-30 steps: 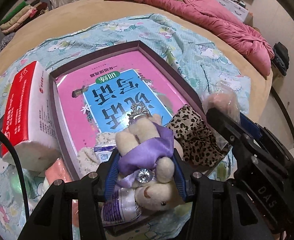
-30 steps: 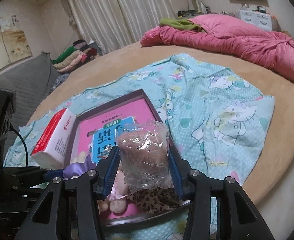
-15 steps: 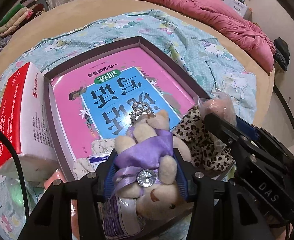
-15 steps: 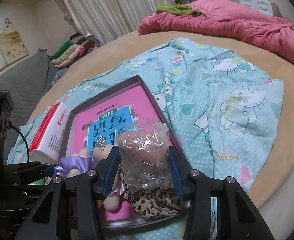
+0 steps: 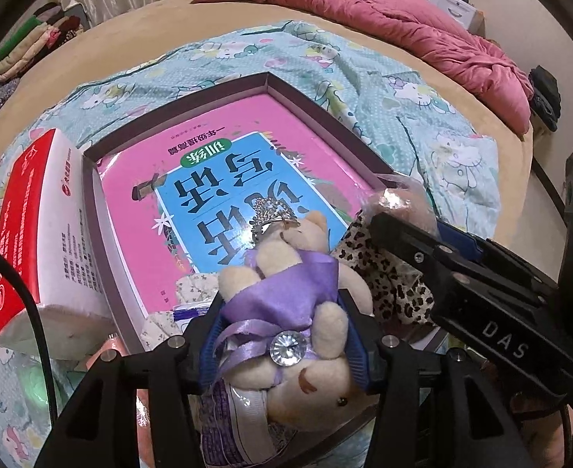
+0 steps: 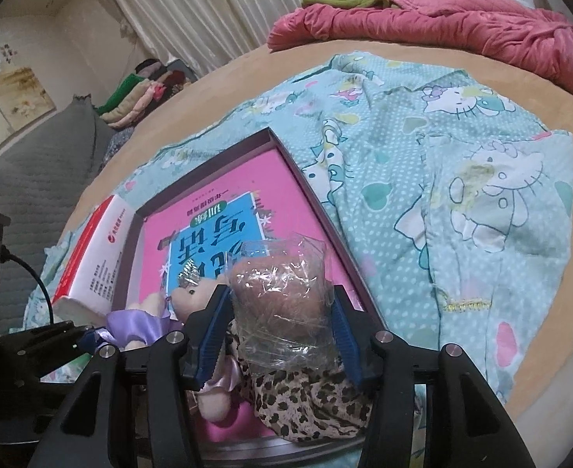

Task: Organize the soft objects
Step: 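Lower both tools onto the tray and open them to release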

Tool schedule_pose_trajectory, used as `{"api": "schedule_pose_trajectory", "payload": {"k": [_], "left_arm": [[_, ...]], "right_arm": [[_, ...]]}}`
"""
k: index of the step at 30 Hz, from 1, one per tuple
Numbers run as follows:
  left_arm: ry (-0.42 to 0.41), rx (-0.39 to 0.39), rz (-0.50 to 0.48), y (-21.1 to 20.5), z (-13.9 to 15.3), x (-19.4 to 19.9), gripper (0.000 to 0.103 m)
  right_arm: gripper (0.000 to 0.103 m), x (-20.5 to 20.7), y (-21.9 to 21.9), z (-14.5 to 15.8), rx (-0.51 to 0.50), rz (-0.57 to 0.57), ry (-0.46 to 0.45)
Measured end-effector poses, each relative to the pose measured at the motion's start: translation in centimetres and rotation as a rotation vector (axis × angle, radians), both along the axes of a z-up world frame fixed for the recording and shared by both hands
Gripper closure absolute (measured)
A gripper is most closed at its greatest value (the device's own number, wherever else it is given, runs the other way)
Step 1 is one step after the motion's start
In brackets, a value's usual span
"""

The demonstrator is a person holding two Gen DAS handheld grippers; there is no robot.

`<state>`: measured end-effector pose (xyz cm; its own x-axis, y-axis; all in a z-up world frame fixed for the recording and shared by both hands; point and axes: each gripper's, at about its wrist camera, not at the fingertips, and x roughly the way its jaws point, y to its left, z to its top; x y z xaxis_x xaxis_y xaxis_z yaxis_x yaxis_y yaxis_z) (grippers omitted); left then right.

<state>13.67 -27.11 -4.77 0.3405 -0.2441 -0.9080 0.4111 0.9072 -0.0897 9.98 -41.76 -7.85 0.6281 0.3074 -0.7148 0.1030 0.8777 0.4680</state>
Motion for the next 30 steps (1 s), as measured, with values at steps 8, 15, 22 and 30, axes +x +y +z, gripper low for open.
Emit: {"api": "schedule_pose_trajectory", "payload": {"k": [8, 15, 22, 30], "left_arm": [[-0.01, 0.01, -0.008, -0.2, 0.1, -0.3, 0.049], [-0.012, 0.012, -0.011, -0.3, 0.2, -0.4, 0.047], [-0.012, -0.008, -0.02, -0.3, 0.4, -0.8, 0.041], [-0.029, -0.045, -0.017, 0.3, 1.1, -1.1, 0.033]], "right_arm": [[0.043, -0.4, -0.1, 0.5, 0.021, -0.005, -0.031], [0.034, -1.5, -1.2, 1.4, 0.032, -0.056, -0.073], [0.029, -2.7, -2.3, 2.3, 0.041, -0.107, -0.107], [0.029, -3.0, -2.1, 2.8, 0.021, -0.113, -0.121]]}}
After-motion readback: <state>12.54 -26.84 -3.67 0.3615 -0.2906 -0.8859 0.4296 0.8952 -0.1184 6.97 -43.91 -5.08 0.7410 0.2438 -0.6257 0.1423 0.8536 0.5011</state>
